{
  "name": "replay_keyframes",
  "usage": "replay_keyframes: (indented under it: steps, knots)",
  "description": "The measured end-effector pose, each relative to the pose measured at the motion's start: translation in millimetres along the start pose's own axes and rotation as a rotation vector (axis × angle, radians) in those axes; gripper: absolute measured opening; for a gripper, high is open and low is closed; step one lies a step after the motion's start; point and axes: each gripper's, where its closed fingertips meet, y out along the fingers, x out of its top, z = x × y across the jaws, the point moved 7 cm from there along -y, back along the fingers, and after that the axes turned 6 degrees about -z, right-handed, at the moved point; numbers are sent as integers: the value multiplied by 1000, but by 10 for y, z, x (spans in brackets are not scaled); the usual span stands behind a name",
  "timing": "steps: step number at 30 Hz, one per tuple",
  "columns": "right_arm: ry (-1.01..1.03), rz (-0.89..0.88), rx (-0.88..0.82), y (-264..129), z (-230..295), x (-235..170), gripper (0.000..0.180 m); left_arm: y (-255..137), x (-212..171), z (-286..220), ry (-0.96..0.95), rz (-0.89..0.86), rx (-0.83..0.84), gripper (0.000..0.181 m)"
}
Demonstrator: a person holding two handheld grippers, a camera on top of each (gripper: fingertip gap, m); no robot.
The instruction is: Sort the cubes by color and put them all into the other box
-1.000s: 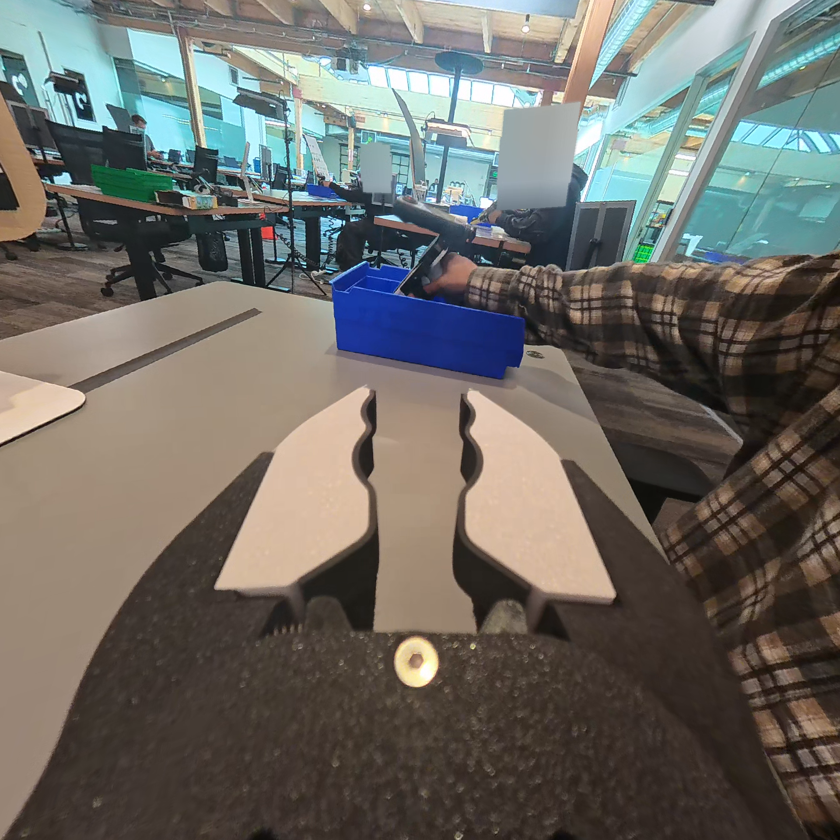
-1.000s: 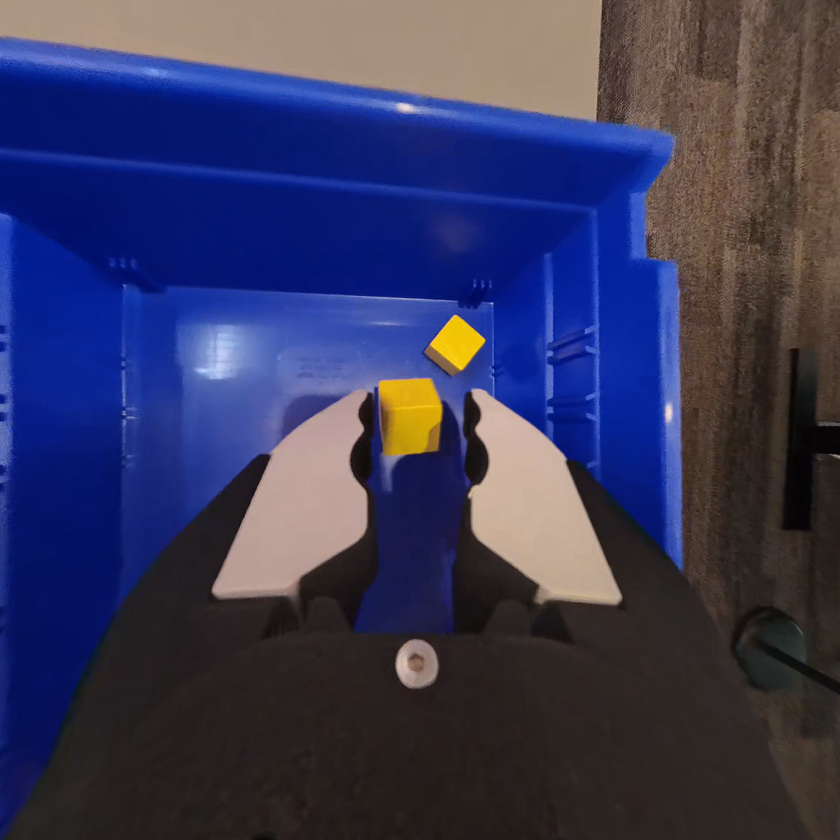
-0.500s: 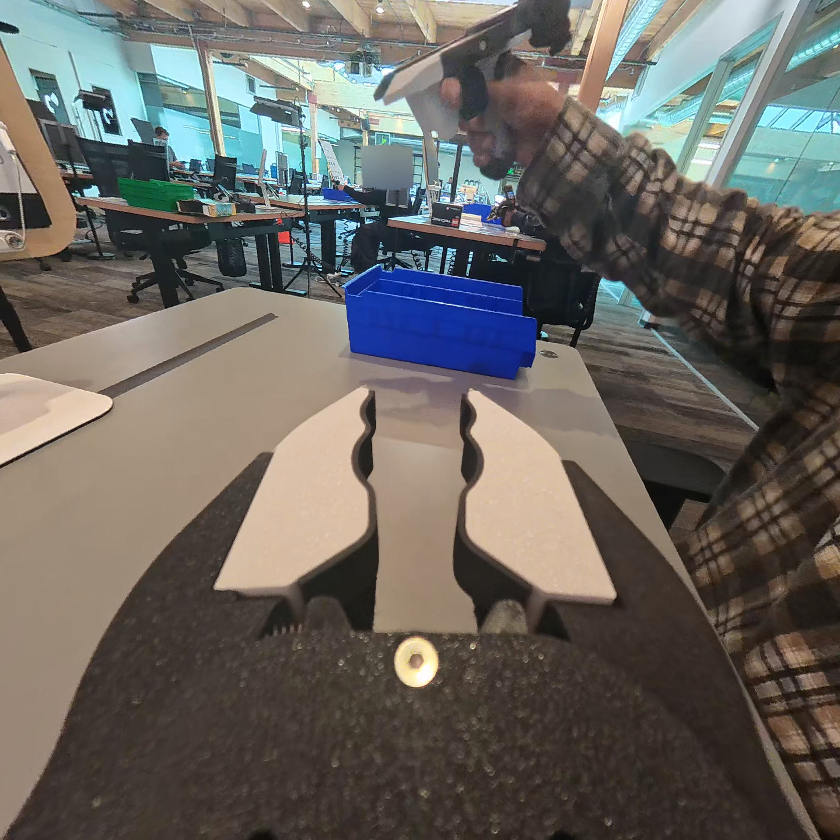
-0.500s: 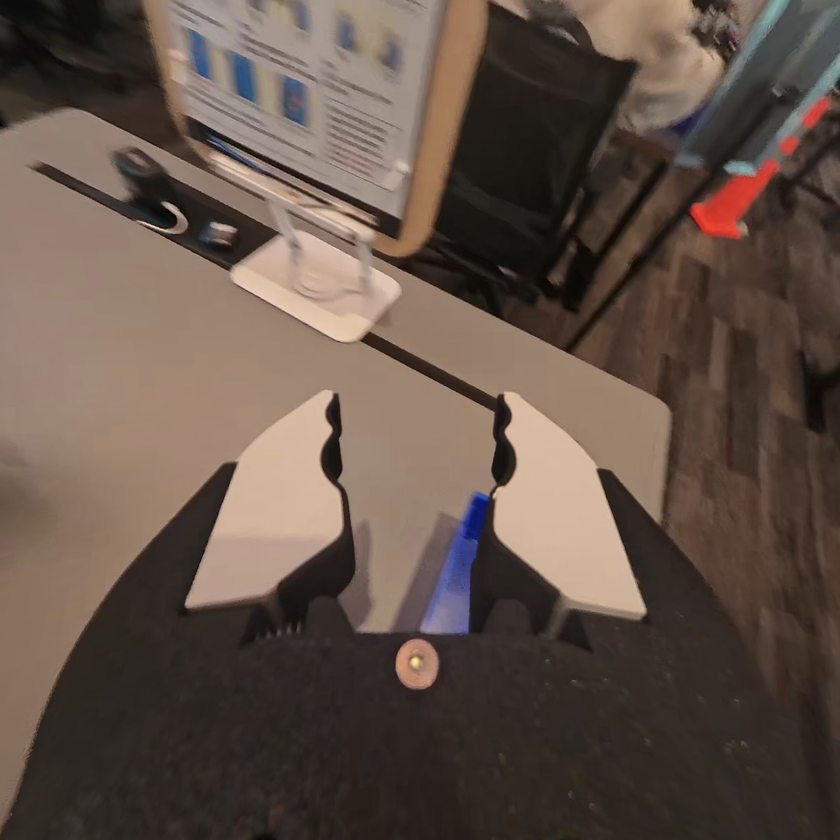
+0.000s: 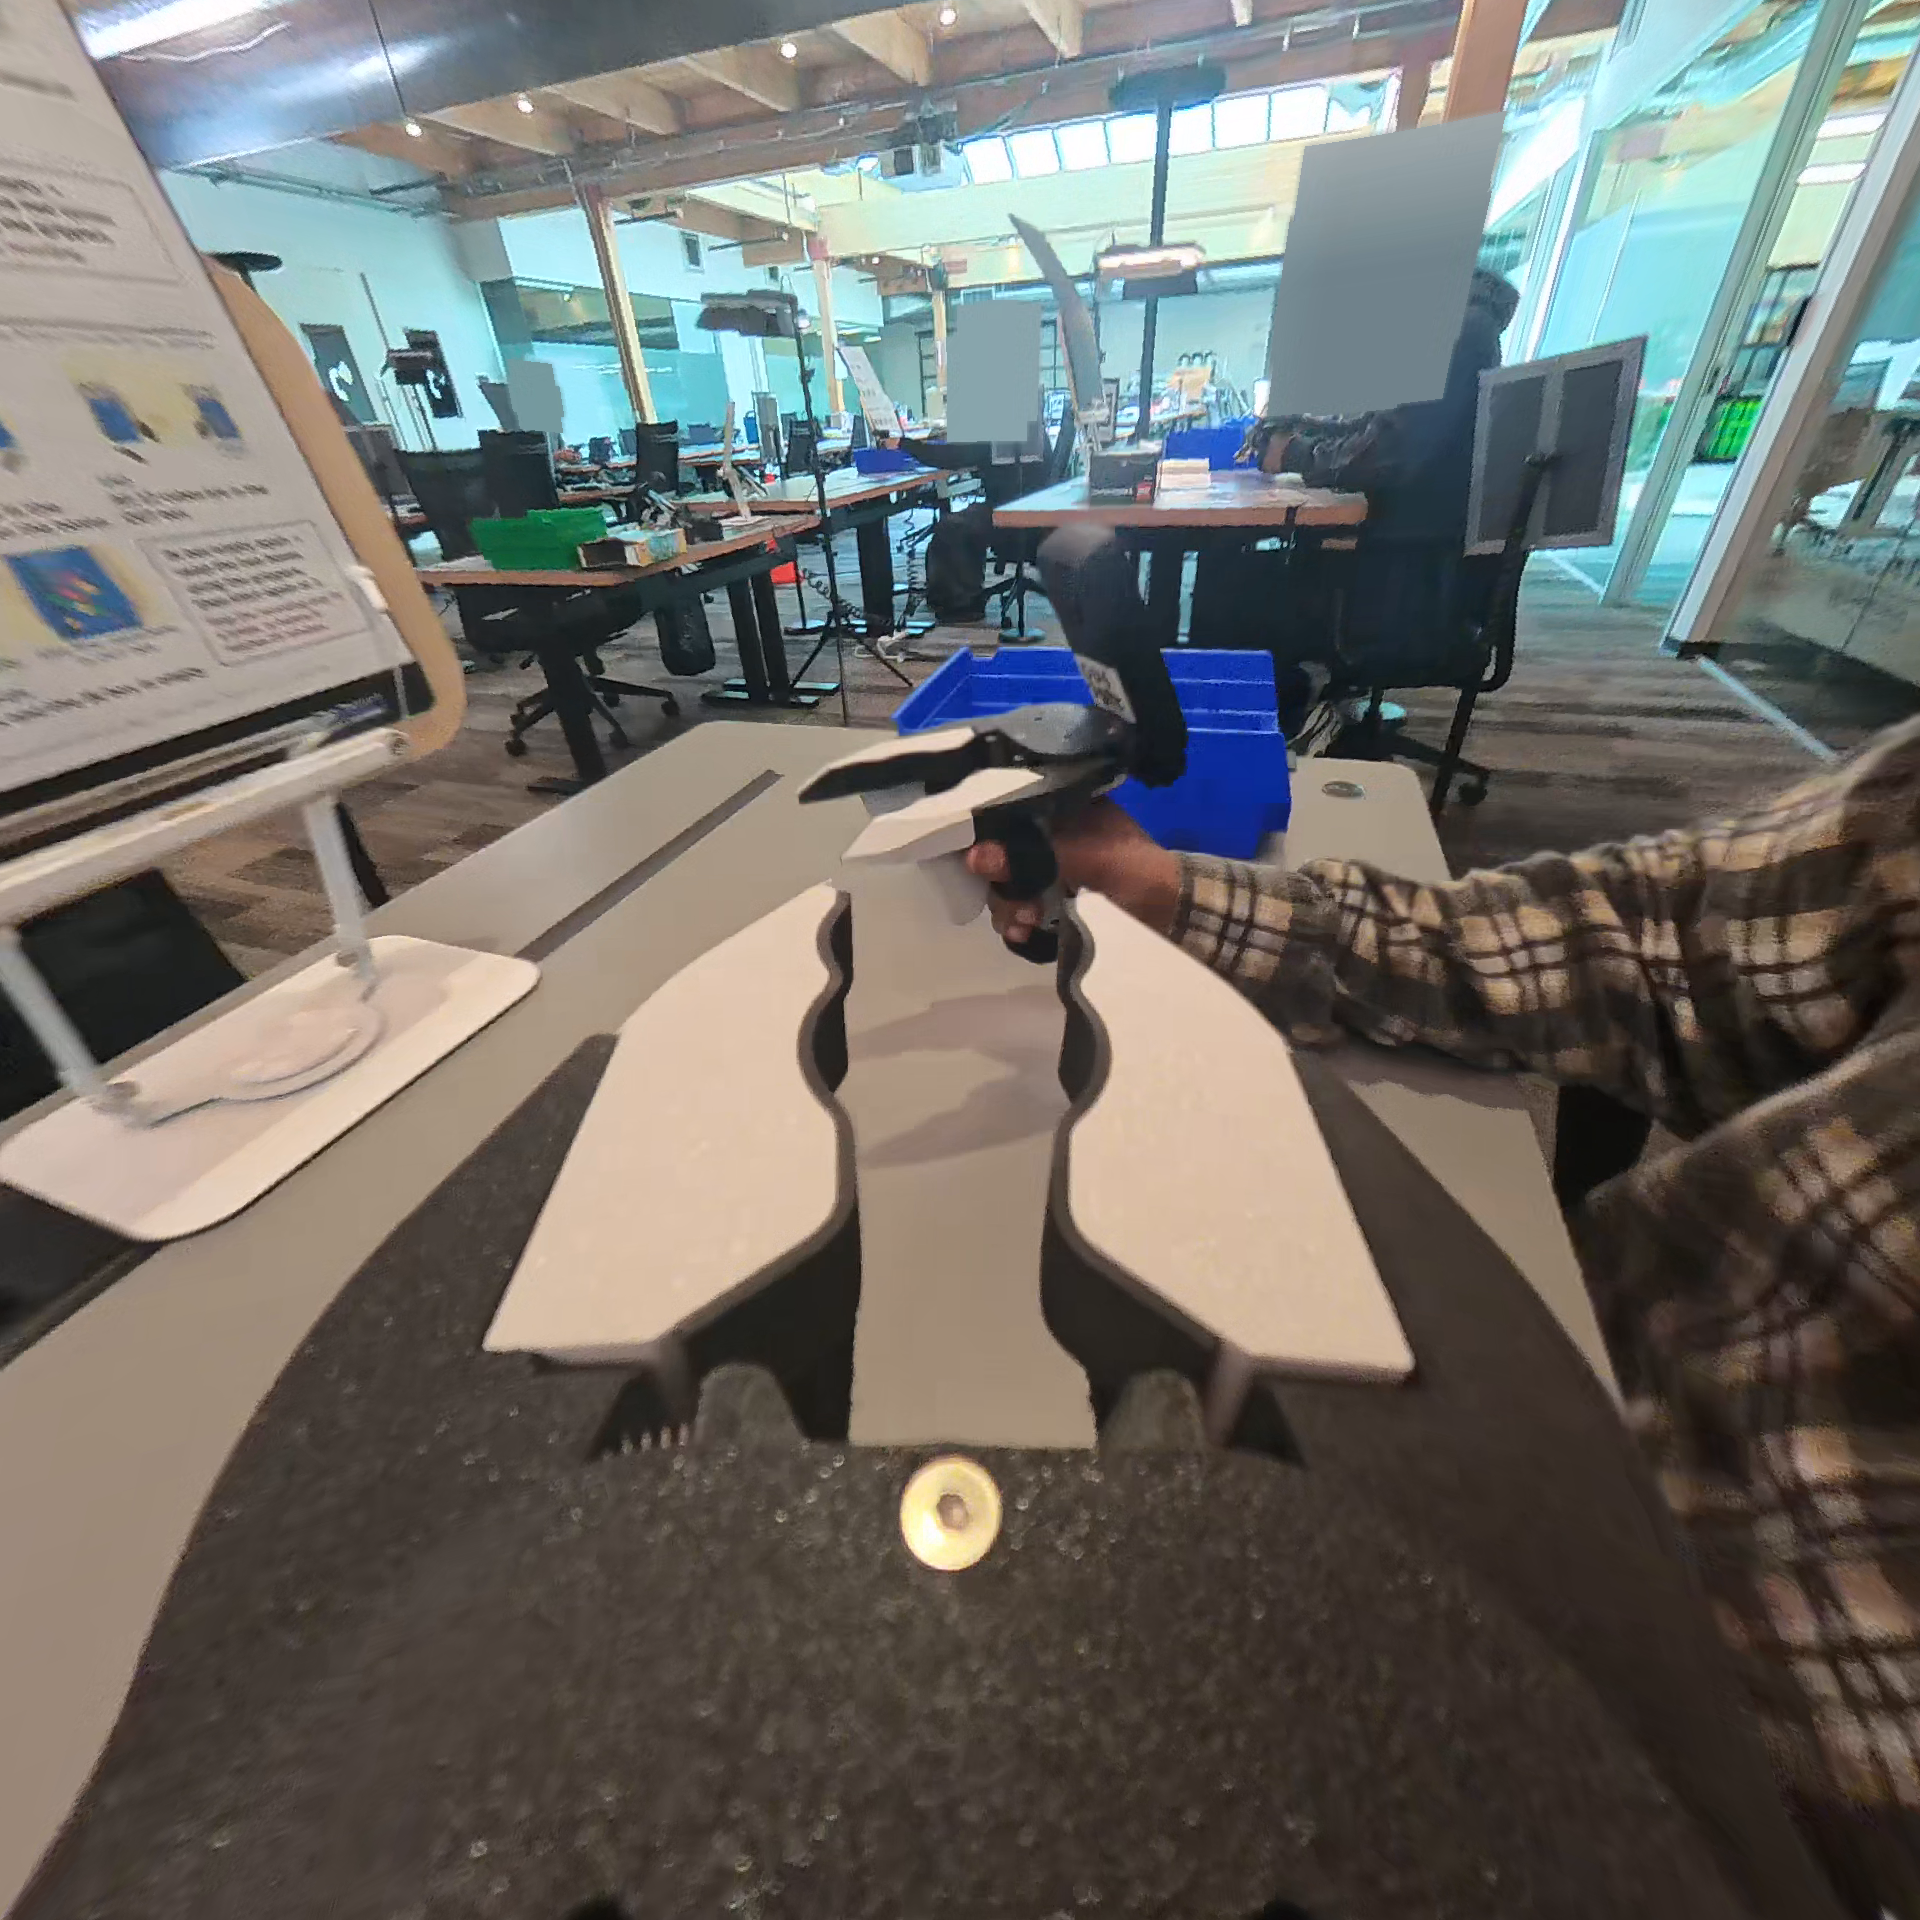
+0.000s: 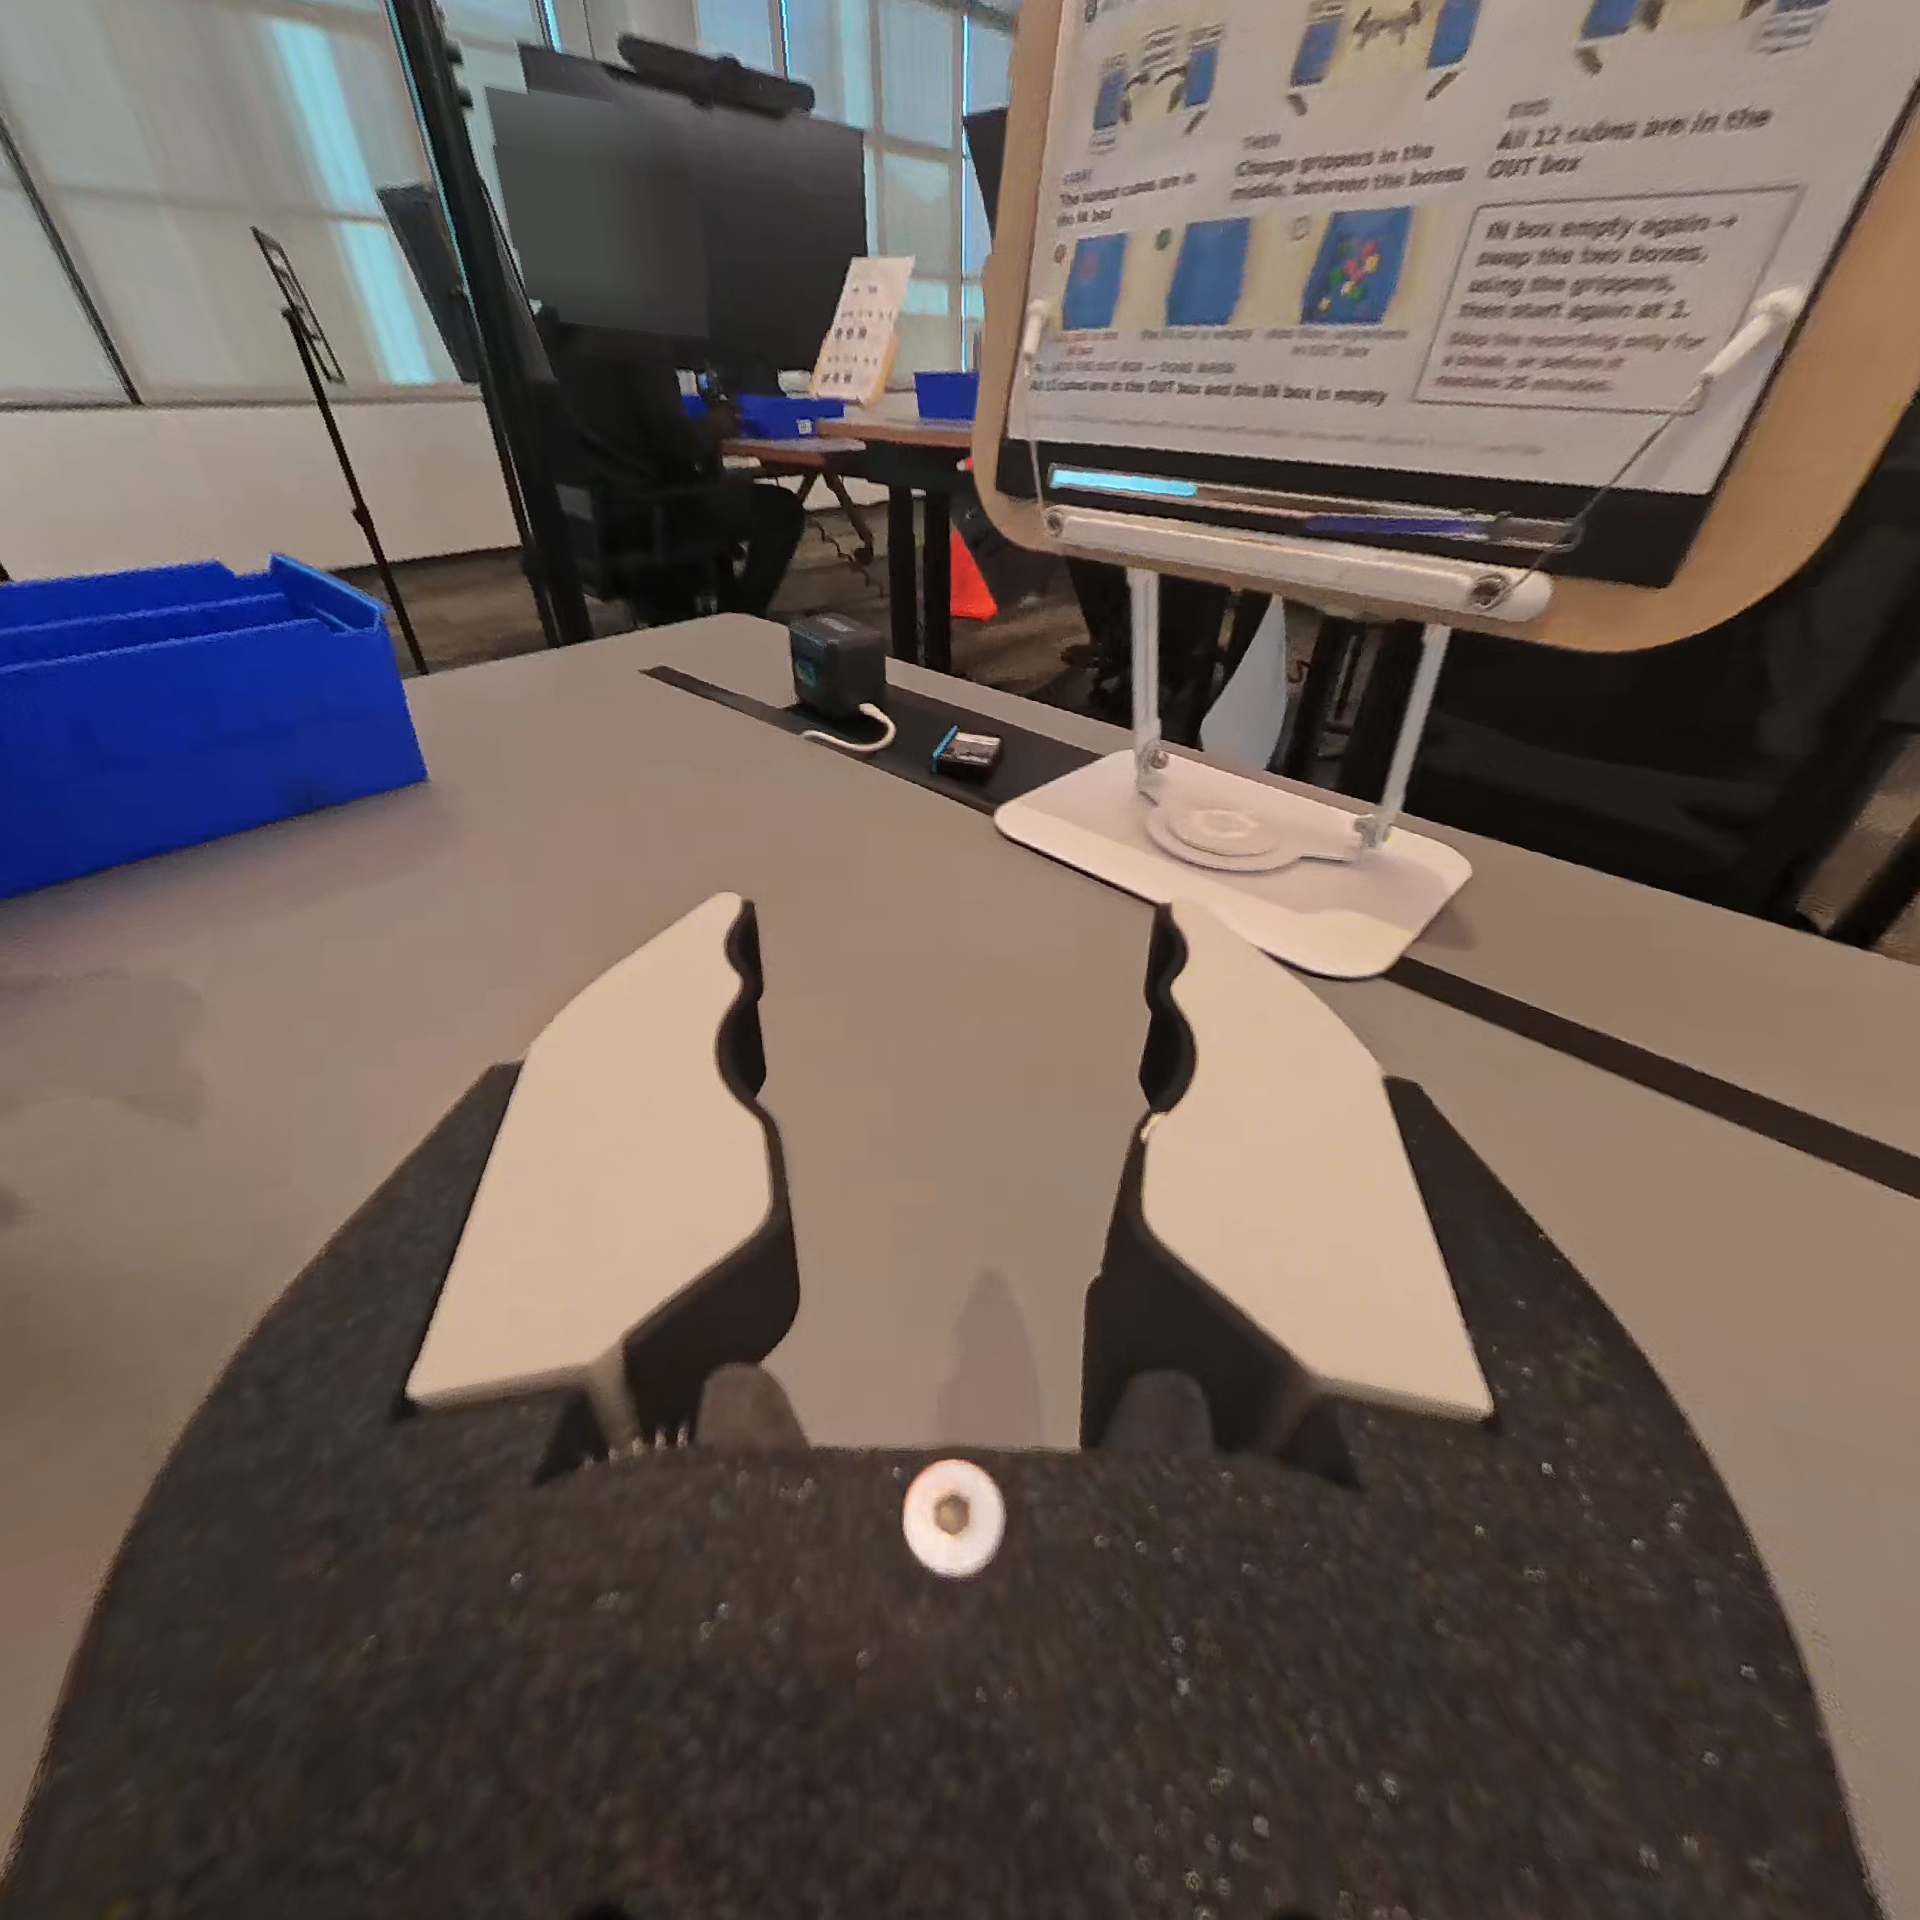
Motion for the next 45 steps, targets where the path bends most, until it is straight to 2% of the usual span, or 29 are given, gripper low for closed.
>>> replay_keyframes:
  steps: [4, 8, 12, 16, 20, 24, 32, 38, 45]
  knots:
    - [32, -16, 31, 104, 124, -63, 71, -754, 424, 63, 93, 127, 45, 40]
    - [41, 3, 67, 192, 237, -63, 71, -1702, 671, 451, 153, 334, 186, 41]
    - [52, 40, 101, 275, 341, -51, 71, -2380, 433, 950, 128, 594, 223, 45]
    - [47, 71, 128, 348, 425, 18, 72, -2720, -103, 1382, 166, 877, 225, 47]
    - [10, 105, 168, 386, 514, 103, 71, -2807, -433, 1611, 173, 945, 145, 50]
    - [5, 128, 211, 389, 575, 161, 71, -2751, -636, 1774, 182, 977, 42, 49]
    - [-4, 157, 243, 302, 614, 178, 72, -2594, -930, 1964, 201, 1183, -121, 44]
    - [-7, 164, 237, 212, 568, 178, 72, -2494, -1104, 1982, 202, 1200, -210, 43]
    - [-3, 162, 229, 151, 533, 188, 73, -2418, -1129, 2027, 231, 1160, -241, 39]
